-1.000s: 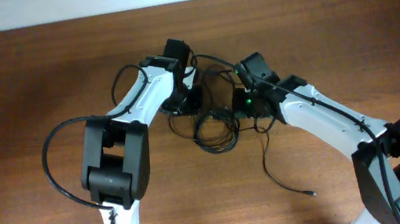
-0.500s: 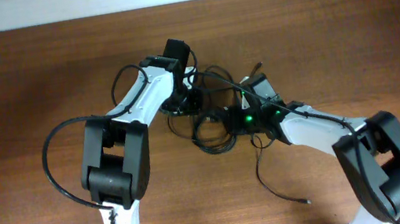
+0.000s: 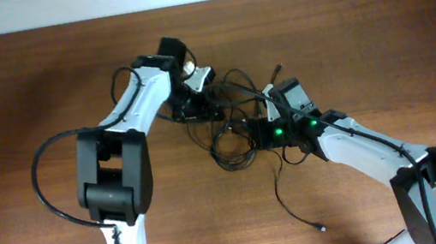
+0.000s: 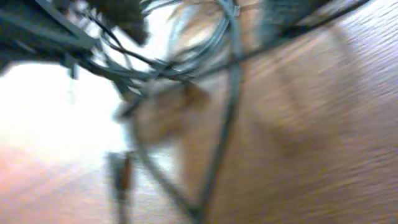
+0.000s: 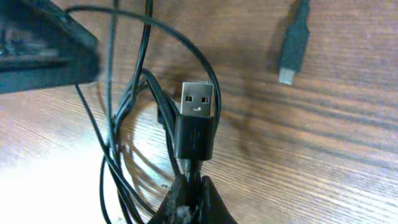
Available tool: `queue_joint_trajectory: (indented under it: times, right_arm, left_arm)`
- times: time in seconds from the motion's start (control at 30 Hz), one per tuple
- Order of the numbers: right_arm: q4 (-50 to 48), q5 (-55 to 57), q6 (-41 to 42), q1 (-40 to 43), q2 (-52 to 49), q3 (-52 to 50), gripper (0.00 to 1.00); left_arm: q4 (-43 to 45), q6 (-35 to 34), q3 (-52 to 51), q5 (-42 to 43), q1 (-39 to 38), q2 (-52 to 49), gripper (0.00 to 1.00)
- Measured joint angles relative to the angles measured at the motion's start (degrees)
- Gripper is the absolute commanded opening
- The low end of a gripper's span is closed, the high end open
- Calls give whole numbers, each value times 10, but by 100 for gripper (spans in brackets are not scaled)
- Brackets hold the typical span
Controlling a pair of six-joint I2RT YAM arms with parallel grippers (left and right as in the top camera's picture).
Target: Untangle cables
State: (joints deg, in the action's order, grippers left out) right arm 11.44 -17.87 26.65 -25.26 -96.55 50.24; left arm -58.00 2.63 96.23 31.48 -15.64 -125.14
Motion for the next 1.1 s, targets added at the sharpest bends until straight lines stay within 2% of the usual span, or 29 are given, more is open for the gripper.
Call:
queue_joint_trajectory:
  times: [0.03, 0.07, 0.1, 0.2, 0.27, 0.37, 0.47, 0.57, 0.6, 0.7, 0.73, 0.77, 0.8, 0.83, 1.1]
  right_arm:
    - [4, 0, -1, 0, 0, 0, 4]
    - [4, 0, -2, 0, 0, 0, 5]
    - [5, 0, -2, 0, 0, 0, 13]
    - [7, 0, -5, 0, 0, 0, 51]
    - [8, 0, -9, 0, 0, 0, 54]
    - [11, 0, -9, 0, 0, 0, 54]
    - [12, 0, -9, 0, -6, 0, 45]
    - [19, 2, -7, 0, -10, 0, 31]
    - [19, 3, -6, 0, -10, 0, 27]
    - [19, 4, -6, 0, -10, 0, 10]
    - [19, 4, -3, 0, -10, 0, 8]
    - [19, 5, -4, 0, -10, 0, 13]
    - [19, 5, -3, 0, -11, 0, 27]
    - [19, 7, -2, 0, -14, 0, 31]
    - [14, 11, 21, 0, -44, 0, 26]
  left_arm:
    - [-1, 16, 0, 20, 1, 0, 99]
    - [-3, 37, 0, 45, 0, 0, 91]
    - [-3, 46, 0, 57, 0, 0, 91]
    - [3, 42, 0, 27, -1, 0, 93]
    - [3, -7, 0, -49, -1, 0, 90]
    - [3, -33, 0, -86, -1, 0, 74]
    - [3, -42, 0, -98, -2, 0, 66]
    - [4, -46, 0, -104, -7, 1, 41]
    - [5, -45, 0, -106, -9, 1, 35]
    - [7, -51, 0, -106, -15, 1, 11]
    - [8, -51, 0, -106, -16, 1, 9]
    - [8, -52, 0, -106, -16, 1, 20]
    - [8, -53, 0, -108, -16, 1, 29]
    - [8, -52, 0, -108, -16, 1, 35]
    - [10, -53, 0, -108, -16, 1, 37]
